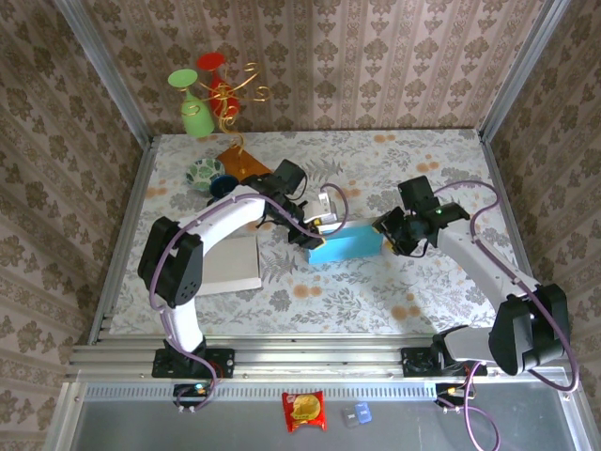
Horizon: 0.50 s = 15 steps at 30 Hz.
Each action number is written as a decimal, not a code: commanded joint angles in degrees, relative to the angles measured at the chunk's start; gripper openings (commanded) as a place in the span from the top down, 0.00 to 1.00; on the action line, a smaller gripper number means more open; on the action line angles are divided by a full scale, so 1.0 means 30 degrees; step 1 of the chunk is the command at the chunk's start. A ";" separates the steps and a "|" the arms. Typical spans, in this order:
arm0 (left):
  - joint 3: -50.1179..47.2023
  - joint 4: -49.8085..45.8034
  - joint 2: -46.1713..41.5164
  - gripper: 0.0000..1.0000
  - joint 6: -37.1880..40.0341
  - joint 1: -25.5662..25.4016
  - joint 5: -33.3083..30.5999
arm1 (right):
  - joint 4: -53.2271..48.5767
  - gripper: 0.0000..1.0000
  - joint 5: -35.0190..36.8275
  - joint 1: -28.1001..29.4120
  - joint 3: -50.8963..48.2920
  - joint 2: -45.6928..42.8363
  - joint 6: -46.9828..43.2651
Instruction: Fold the paper box
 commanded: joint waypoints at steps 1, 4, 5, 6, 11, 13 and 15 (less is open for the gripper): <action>-0.0085 -0.0253 -0.0369 0.66 -0.0007 -0.0139 0.0568 | -0.1527 0.49 0.0746 0.0101 0.1559 -0.0159 -0.4818; 0.0049 -0.0447 -0.0276 0.67 0.0132 -0.0078 0.0668 | -0.2282 0.50 -0.0013 -0.0483 0.2662 -0.0817 -0.9433; 0.0117 -0.0560 -0.0236 0.67 0.0156 -0.0029 0.0684 | -0.2678 0.50 -0.0209 -0.0760 0.2967 -0.1097 -1.0668; 0.0175 -0.0648 -0.0201 0.68 0.0212 -0.0009 0.0743 | -0.2742 0.50 -0.0637 -0.1067 0.3140 -0.1398 -1.1909; 0.0413 -0.0847 -0.0039 0.68 0.0308 0.0037 0.0768 | -0.3183 0.60 -0.1173 -0.2760 0.3437 -0.1890 -1.5955; 0.0484 -0.0918 0.0007 0.68 0.0363 0.0040 0.0769 | -0.3383 0.66 -0.1675 -0.3228 0.3535 -0.1254 -1.7090; 0.0572 -0.1092 0.0035 0.68 0.0436 0.0045 0.0751 | -0.3750 0.67 -0.1690 -0.3120 0.3856 -0.0439 -1.8221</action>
